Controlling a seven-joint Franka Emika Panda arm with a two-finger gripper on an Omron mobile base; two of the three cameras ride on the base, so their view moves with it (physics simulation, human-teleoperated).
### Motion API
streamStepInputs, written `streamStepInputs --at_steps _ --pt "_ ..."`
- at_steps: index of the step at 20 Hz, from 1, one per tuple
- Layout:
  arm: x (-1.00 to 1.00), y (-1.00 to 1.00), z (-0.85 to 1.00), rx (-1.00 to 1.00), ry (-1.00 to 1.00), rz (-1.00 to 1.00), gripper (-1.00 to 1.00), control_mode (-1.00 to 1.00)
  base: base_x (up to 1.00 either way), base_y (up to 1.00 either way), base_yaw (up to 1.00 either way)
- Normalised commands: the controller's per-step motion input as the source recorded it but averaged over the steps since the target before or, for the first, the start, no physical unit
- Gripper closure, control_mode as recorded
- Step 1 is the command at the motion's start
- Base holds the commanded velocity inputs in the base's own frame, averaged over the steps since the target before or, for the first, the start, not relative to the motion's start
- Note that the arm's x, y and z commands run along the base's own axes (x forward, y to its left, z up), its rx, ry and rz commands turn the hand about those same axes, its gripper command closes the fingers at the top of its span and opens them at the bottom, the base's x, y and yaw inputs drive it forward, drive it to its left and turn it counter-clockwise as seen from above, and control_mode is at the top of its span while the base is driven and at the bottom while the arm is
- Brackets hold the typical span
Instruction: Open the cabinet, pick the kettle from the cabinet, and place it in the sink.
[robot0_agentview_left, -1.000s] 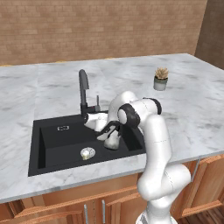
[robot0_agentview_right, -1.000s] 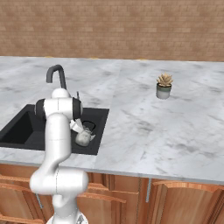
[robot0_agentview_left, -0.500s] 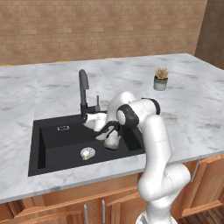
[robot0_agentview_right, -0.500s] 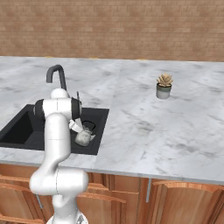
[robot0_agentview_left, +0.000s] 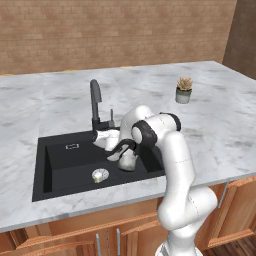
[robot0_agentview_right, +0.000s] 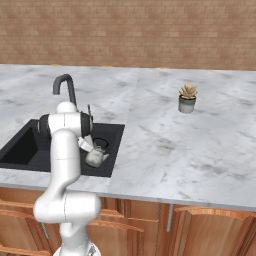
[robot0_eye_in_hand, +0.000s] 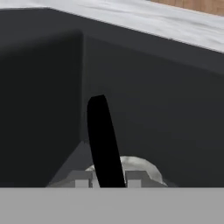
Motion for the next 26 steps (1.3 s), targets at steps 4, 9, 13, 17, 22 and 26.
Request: streamStepInputs --at_steps 4,9,13,17,22,26 --pt "-0.47 0.19 -0.55 0.00 -0.16 -0.14 -1.00 -1.00 0.00 0.00 0.00" --pt "-0.49 0.22 -0.58 0.00 -0.13 -0.15 -1.00 -1.00 0.00 0.00 0.00" --pt "-0.46 0.29 -0.59 0.00 -0.11 -0.17 -1.00 -1.00 0.00 0.00 0.00" --pt "-0.41 0.34 -0.58 0.00 -0.12 -0.17 -1.00 -1.00 0.00 0.00 0.00" --pt "-0.40 0.38 -0.58 0.00 -0.11 -0.18 -1.00 -1.00 0.00 0.00 0.00" --pt "-0.39 0.37 -0.57 0.00 -0.08 -0.19 -1.00 -1.00 0.00 0.00 0.00"
